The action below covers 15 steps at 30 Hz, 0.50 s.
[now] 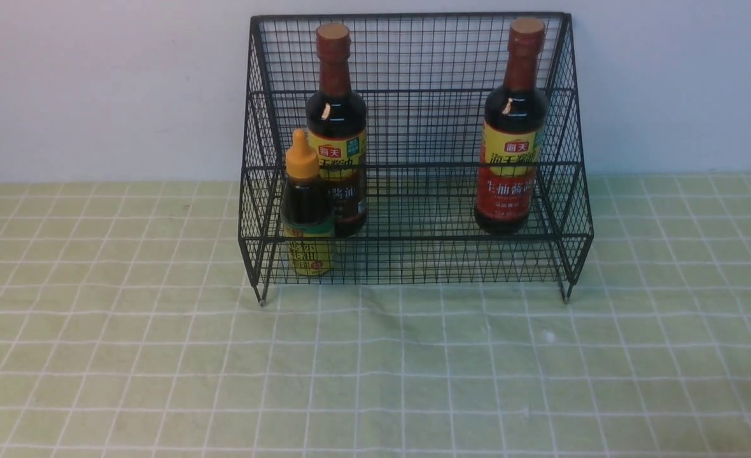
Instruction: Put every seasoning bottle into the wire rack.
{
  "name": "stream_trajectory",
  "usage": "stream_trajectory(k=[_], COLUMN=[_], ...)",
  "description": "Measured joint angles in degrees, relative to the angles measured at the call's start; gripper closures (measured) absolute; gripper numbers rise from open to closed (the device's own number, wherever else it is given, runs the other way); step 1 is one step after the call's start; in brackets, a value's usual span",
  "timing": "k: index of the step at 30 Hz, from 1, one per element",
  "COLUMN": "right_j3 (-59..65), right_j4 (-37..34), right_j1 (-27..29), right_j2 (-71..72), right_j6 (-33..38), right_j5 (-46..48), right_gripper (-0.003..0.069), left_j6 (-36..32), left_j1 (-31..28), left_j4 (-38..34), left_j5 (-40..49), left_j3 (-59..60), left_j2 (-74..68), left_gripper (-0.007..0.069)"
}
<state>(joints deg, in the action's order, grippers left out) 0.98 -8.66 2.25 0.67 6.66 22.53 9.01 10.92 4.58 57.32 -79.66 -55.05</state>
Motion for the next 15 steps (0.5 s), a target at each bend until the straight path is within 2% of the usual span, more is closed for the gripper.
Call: stream_trajectory(k=[3, 10, 15], right_j3=[0.00, 0.00, 0.00], right_j4=[0.00, 0.00, 0.00], right_j1=[0.00, 0.00, 0.00], right_j2=[0.00, 0.00, 0.00], right_j6=[0.00, 0.00, 0.00], right_j5=[0.00, 0.00, 0.00], right_gripper=[0.0673, 0.0673, 0.0673], left_j6=[-0.58, -0.63, -0.63], left_j1=[0.00, 0.00, 0.00], left_j4=[-3.43, -3.80, -3.75], left_j5=[-2.22, -0.69, 2.41], left_j3=[5.90, 14.92, 17.02], left_j2=[7.80, 21.16, 25.85], left_gripper=[0.0617, 0.0617, 0.0617])
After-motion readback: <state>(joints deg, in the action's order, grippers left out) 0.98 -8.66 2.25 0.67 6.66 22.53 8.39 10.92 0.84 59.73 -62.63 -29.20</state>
